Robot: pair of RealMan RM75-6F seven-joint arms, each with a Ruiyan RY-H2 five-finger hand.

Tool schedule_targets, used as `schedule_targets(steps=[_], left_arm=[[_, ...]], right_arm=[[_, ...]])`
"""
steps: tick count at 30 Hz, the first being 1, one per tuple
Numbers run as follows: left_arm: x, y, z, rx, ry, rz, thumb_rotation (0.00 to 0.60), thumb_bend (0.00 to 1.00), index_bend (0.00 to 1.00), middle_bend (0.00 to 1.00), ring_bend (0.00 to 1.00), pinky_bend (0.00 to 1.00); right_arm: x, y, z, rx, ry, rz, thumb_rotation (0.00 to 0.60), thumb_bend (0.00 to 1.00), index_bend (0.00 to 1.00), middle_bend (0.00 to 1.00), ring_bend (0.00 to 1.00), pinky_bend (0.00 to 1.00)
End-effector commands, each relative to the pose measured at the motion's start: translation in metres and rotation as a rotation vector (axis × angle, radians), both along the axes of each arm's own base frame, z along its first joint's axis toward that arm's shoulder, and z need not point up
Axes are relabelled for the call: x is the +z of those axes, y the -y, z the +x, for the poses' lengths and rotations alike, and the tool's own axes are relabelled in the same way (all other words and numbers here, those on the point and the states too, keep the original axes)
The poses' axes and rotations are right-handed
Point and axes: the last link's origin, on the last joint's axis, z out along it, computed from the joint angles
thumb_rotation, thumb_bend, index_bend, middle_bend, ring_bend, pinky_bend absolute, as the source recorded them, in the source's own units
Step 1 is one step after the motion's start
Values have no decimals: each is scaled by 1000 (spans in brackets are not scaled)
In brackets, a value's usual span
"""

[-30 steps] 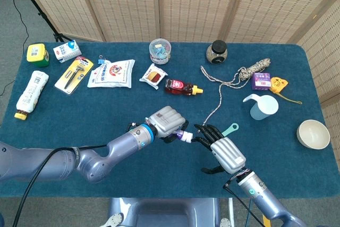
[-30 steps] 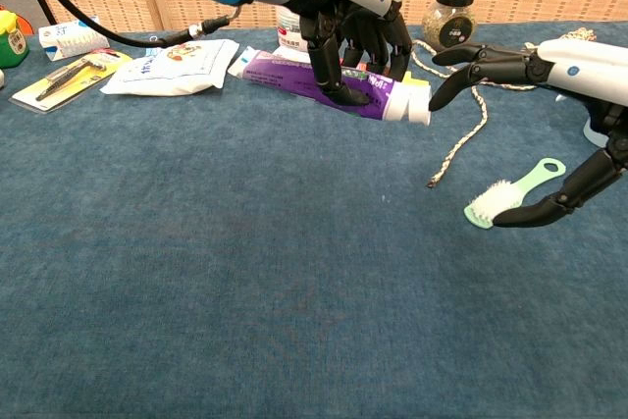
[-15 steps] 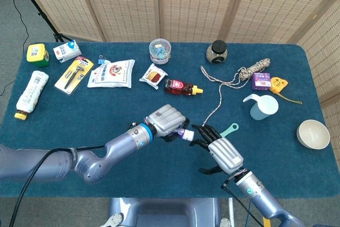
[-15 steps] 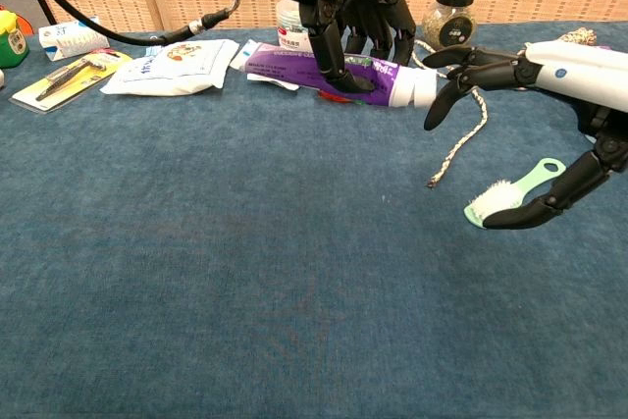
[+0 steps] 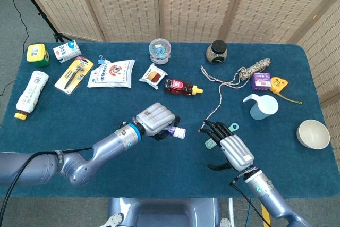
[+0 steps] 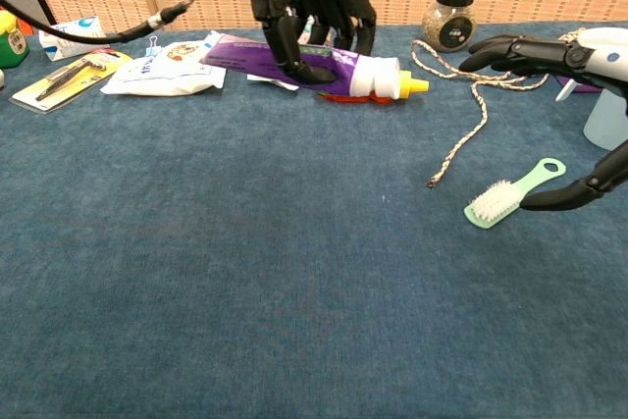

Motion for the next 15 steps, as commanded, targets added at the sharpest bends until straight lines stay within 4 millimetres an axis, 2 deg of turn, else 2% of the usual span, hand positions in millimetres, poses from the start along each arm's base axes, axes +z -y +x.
schedule_targets(steps=[1,6,15], left_arm=[[4,-1,-5,4,5,14,600,1000,624,526,487,550],[8,-2,-14,11,19,34,600,1000,623,527,488,550],[9,-1,-21,17,37,56,600,1000,623,527,488,550]], right_arm=[[4,1,-7,-35,32,0,600,0,79,0,0,0],[10,6,-18,-115,127,4,600,0,1,0,0,0],[8,12,-30,-261,451,136,600,0,0,0,0,0]])
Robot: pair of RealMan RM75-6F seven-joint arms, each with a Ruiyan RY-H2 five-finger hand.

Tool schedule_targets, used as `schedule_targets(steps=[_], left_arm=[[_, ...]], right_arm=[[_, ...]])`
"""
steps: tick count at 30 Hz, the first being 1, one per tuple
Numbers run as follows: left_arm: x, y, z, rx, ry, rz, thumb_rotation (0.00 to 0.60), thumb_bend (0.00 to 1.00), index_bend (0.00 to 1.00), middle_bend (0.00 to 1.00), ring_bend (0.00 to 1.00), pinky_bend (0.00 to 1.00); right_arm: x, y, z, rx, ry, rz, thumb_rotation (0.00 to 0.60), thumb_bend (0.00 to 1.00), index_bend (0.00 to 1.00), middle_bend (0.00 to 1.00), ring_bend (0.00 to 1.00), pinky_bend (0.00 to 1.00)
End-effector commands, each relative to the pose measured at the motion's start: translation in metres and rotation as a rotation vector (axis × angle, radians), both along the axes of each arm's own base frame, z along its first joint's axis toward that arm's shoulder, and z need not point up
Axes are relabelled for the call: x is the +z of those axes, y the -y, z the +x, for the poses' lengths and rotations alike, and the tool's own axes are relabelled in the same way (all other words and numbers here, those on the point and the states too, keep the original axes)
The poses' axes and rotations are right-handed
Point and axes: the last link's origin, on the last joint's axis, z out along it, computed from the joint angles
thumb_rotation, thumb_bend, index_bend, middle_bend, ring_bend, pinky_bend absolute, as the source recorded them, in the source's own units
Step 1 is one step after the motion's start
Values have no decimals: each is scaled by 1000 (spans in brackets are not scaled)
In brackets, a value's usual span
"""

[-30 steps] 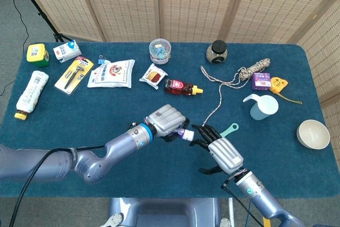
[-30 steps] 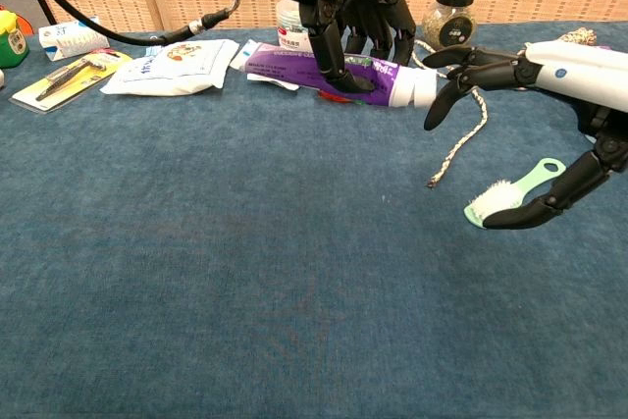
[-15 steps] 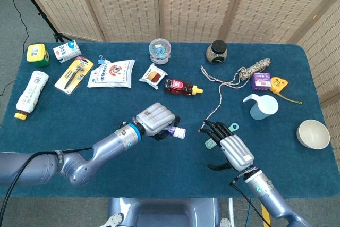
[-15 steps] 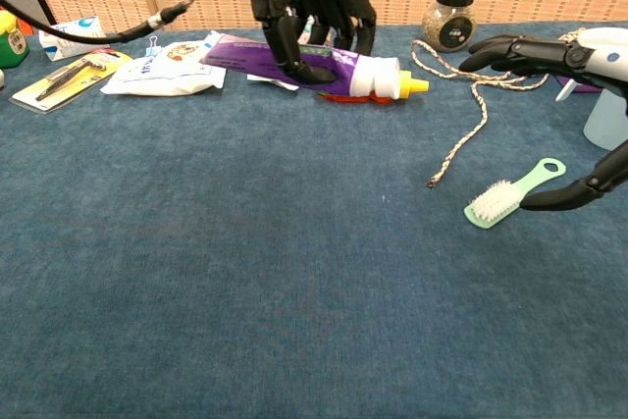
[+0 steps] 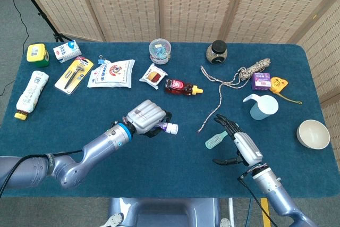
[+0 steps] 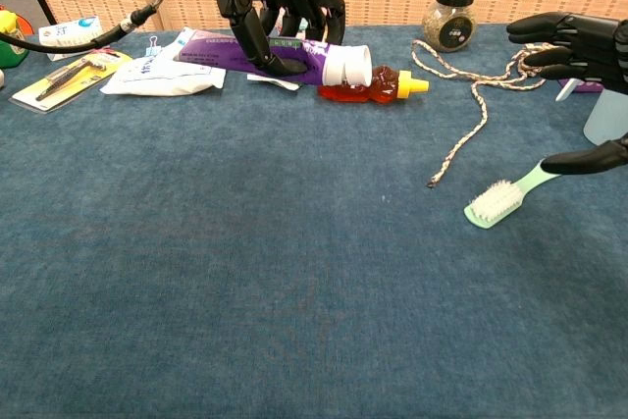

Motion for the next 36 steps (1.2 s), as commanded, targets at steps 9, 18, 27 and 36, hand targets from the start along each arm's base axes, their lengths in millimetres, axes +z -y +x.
schedule_targets(steps=[9,18,27,36], left_arm=[[4,-2,-1,14,8,8,600,1000,624,527,488,550],[-1,-1,1,20,15,4,600,1000,624,528,489,550],[-9,6,15,-5,17,14,600,1000,634,542,507,556],[-20,14,29,2,14,22,600,1000,638,547,513,566]], right_arm=[[-1,9,-12,-156,417,98,404,0,0,0,0,0],[2,10,-8,-252,666,155,161,0,0,0,0,0],[-5,13,-2,-274,697,91,152,0,0,0,0,0],[-15,15,6,-289,666,27,149,0,0,0,0,0]])
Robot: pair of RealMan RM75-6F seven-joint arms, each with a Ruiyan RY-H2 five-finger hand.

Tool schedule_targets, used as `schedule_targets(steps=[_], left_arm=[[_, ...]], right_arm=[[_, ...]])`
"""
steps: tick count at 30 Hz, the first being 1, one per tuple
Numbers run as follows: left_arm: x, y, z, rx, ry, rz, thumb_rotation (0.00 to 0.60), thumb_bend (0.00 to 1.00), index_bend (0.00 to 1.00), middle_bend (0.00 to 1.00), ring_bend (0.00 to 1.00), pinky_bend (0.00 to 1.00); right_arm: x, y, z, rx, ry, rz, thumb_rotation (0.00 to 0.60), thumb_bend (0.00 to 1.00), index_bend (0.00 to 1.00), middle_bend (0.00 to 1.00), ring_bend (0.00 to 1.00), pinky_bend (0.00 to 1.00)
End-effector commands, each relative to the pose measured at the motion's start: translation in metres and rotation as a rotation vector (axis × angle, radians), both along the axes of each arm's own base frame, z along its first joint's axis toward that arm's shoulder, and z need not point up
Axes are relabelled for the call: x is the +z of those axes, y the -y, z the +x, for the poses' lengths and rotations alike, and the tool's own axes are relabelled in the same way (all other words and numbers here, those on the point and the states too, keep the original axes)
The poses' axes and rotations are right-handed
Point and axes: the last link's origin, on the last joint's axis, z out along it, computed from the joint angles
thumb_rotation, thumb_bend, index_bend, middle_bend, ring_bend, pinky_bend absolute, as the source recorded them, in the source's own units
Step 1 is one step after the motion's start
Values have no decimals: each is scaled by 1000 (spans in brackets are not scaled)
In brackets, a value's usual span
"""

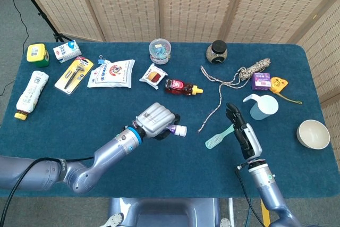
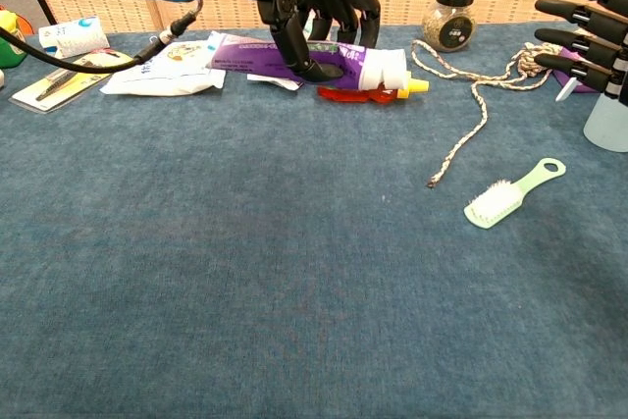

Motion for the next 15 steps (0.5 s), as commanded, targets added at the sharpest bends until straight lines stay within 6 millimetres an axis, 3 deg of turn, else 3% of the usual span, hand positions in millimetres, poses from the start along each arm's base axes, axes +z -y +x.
schedule_targets(steps=[1,15], left_arm=[[-5,4,7,-1,2,-1,600,1000,639,548,514,567],[-15,10,18,28,-6,22,600,1000,641,554,516,569]], right_arm=[[-3,1,3,-19,1,-16,149,0,0,0,0,0],[-15,13,20,-42,-38,-41,147,0,0,0,0,0]])
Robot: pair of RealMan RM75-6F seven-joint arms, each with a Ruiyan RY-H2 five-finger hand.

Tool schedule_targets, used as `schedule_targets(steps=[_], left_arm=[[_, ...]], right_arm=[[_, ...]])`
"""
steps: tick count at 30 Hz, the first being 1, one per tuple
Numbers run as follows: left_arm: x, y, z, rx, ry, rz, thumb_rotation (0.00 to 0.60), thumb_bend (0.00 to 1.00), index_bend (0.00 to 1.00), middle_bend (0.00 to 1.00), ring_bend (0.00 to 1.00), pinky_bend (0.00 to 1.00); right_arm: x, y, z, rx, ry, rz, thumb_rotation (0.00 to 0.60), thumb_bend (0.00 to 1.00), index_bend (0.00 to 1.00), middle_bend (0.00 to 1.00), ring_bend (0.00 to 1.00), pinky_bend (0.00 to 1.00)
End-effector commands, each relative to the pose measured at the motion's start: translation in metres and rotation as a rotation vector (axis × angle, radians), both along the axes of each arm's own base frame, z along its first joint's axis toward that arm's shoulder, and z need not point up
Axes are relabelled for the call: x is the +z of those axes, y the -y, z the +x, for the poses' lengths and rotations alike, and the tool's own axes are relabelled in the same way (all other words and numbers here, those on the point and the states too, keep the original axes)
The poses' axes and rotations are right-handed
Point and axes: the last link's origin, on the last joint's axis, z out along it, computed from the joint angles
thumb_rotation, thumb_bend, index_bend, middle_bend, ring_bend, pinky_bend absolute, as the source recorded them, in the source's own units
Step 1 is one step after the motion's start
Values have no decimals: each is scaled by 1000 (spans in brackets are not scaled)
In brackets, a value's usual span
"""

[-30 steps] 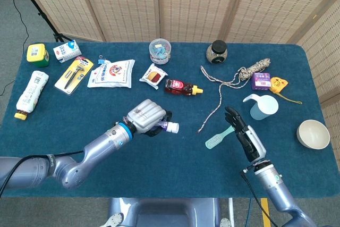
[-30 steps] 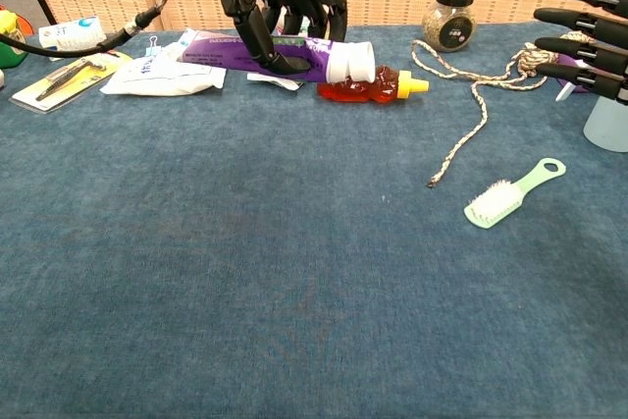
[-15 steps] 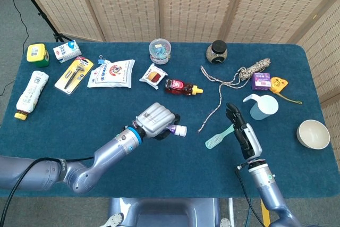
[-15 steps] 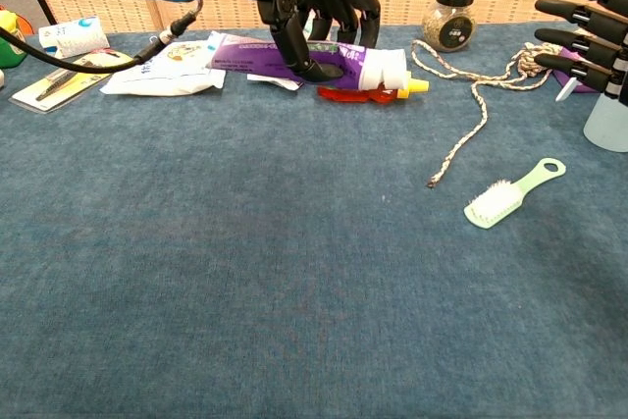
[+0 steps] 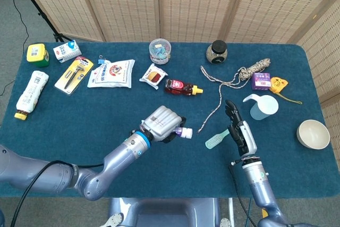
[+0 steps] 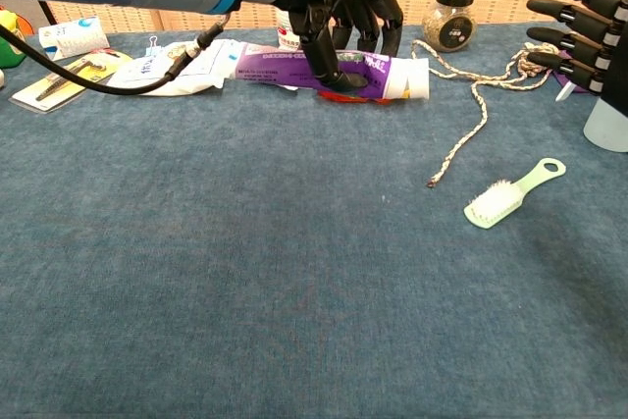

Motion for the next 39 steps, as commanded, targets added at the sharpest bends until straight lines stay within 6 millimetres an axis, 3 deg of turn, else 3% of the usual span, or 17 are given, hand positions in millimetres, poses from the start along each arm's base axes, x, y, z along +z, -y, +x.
schedule_targets(steps=[1,19,39], left_arm=[[0,0,1,4,-1,2,600,1000,641,554,516,569],[8,-8,-9,34,0,33,600,1000,642,555,517,568],[4,-6,-3,37,-5,59,600,1000,655,564,526,568]], right_arm=[[-4,5,9,12,7,3,148,0,0,0,0,0],[-41,25,58,56,-8,24,149,0,0,0,0,0],[-60,35,82,48,-38,3,150,0,0,0,0,0]])
